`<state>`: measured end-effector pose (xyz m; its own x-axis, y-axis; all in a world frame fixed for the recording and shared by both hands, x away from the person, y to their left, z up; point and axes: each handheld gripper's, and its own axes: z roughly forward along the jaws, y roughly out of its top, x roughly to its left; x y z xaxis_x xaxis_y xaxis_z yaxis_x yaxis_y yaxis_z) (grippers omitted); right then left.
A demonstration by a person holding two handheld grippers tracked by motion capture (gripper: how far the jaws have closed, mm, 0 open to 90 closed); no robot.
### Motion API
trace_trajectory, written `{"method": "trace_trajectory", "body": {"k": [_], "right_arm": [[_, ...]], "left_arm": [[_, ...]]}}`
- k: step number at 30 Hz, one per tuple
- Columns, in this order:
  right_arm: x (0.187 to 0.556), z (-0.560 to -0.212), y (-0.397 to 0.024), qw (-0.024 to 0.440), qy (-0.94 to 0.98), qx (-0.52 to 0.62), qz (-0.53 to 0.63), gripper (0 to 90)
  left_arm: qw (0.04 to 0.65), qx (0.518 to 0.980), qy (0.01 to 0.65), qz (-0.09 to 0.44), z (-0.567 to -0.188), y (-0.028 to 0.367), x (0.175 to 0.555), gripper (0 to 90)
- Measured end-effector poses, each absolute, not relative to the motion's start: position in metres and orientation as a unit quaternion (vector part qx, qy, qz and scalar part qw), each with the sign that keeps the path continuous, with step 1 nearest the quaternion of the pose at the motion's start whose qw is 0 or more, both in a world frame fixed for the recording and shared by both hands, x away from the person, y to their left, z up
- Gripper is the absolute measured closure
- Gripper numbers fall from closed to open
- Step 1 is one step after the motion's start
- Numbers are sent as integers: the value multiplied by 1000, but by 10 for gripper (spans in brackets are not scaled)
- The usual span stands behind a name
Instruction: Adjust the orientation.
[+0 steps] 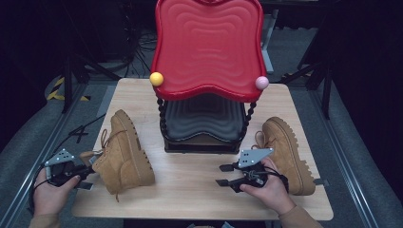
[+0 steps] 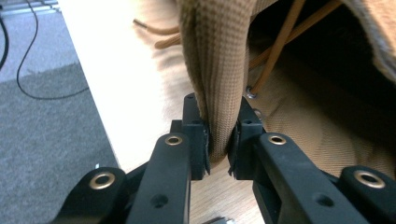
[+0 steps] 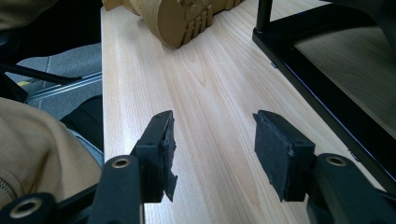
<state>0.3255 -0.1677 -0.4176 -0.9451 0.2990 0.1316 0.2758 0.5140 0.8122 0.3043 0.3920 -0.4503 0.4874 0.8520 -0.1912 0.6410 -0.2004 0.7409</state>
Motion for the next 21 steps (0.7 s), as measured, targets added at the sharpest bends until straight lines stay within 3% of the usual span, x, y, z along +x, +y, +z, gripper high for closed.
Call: {"method": "trace_trajectory", "body": {"k": [21], "right_arm": [[324, -421, -168, 14, 871, 169, 462, 490]], "left_arm": [[464, 765, 394, 212, -371, 349, 293, 838]]}}
